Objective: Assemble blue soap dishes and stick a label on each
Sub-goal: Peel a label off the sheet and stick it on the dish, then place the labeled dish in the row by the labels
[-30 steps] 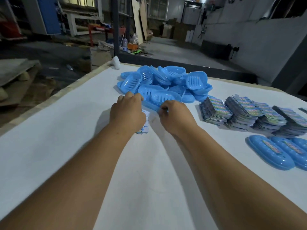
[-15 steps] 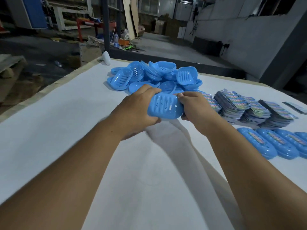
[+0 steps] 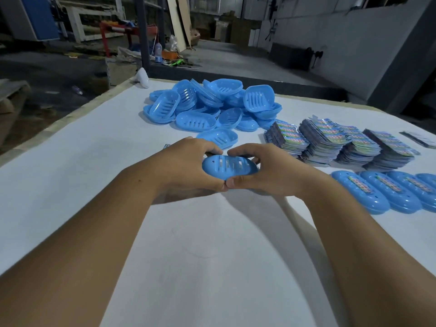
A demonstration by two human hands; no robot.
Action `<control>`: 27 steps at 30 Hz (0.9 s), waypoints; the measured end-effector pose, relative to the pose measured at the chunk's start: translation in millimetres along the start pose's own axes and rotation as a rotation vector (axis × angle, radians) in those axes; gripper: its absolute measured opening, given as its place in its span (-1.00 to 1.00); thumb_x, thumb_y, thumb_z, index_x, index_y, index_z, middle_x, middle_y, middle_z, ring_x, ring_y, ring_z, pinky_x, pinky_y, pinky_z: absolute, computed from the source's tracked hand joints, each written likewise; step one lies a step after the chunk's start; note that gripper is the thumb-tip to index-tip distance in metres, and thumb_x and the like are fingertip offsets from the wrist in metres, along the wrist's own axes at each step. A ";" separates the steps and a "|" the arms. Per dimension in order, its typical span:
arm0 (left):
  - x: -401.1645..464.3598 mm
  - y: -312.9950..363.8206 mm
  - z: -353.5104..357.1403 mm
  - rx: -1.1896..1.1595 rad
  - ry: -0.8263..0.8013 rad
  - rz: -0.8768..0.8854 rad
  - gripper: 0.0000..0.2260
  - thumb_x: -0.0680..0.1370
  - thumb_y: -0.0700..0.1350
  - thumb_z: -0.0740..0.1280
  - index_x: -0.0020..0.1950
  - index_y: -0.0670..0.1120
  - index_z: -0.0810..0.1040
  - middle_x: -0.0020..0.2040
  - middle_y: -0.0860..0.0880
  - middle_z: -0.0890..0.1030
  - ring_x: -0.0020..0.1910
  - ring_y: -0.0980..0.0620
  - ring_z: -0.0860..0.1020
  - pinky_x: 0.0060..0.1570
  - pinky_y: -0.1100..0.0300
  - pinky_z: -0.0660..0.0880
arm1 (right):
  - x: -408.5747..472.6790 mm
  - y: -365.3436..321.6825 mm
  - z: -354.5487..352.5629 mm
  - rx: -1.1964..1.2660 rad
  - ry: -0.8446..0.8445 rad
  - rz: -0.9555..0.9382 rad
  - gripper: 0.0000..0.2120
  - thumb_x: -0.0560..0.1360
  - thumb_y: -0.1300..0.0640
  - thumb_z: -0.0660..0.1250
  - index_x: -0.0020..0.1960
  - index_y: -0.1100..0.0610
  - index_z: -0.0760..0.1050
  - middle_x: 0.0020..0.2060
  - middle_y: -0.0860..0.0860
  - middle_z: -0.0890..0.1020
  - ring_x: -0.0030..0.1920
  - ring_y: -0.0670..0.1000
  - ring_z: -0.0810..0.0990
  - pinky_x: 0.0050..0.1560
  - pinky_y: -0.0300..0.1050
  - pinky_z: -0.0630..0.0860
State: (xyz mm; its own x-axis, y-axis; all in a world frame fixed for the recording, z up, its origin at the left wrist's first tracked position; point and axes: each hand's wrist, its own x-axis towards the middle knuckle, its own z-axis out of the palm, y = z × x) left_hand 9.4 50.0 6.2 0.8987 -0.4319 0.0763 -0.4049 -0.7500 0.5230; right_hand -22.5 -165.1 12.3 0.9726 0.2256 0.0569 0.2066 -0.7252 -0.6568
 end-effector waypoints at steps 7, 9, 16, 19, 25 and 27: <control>3.6 -2.3 1.0 -0.033 -0.039 -0.022 -0.32 0.15 0.27 0.49 0.28 0.28 0.51 0.05 0.31 0.52 0.00 0.30 0.54 0.04 0.17 0.56 | 2.7 6.4 6.3 -0.105 0.015 -0.003 -0.36 0.19 -0.36 0.57 0.22 -0.26 0.50 0.12 -0.29 0.59 -0.25 -0.30 0.56 -0.35 -0.40 0.41; 3.7 -3.2 1.5 -0.032 -0.045 -0.028 -0.32 0.16 0.26 0.50 0.28 0.29 0.52 0.03 0.34 0.52 -0.02 0.33 0.54 -0.07 0.26 0.49 | 3.5 6.9 7.4 -0.117 0.005 0.005 -0.33 0.14 -0.40 0.54 0.21 -0.27 0.50 0.13 -0.28 0.58 -0.22 -0.26 0.57 -0.29 -0.32 0.42; 8.7 -11.3 -15.8 -0.017 0.222 -0.181 -0.67 0.46 0.16 0.45 0.21 0.17 0.56 0.09 0.17 0.60 -0.10 0.20 0.53 -0.17 0.22 0.41 | 4.5 10.0 3.1 -0.108 0.097 0.016 -0.29 0.33 -0.42 0.43 0.41 -0.19 0.43 0.24 -0.19 0.52 0.10 -0.11 0.52 0.06 -0.17 0.45; 6.9 -19.1 -21.3 0.204 0.326 -0.391 -0.64 0.52 0.18 0.42 0.22 0.02 0.55 0.08 -0.01 0.63 -0.10 0.04 0.51 -0.15 0.14 0.38 | 8.0 9.6 4.1 -0.103 0.263 0.039 -0.46 0.47 -0.34 0.37 0.37 -0.14 0.47 0.21 -0.13 0.56 0.14 -0.04 0.51 0.10 -0.08 0.42; -2.3 -13.6 -23.7 0.252 0.212 -0.472 -0.50 0.42 0.21 0.52 0.18 -0.07 0.52 -0.09 0.00 0.54 -0.12 0.01 0.49 -0.32 0.16 0.31 | 8.9 7.0 7.6 -0.145 0.301 0.007 -0.53 0.53 -0.25 0.35 0.39 -0.15 0.42 0.08 -0.12 0.56 -0.05 -0.04 0.57 0.02 -0.06 0.47; -3.0 -11.3 -25.5 0.195 0.218 -0.484 -0.44 0.41 0.15 0.55 0.27 -0.08 0.47 0.04 -0.04 0.57 -0.05 0.00 0.47 -0.24 0.15 0.33 | 9.2 5.5 7.6 -0.154 0.300 0.003 -0.52 0.53 -0.25 0.35 0.40 -0.17 0.40 0.07 -0.13 0.56 -0.06 -0.06 0.57 0.01 -0.06 0.48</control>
State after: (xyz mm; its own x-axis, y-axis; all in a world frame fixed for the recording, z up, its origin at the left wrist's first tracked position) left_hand 15.6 72.5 21.7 0.9953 0.0820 0.0516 0.0567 -0.9246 0.3766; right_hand -13.3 -162.1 3.5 0.9567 0.0385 0.2886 0.1950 -0.8207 -0.5370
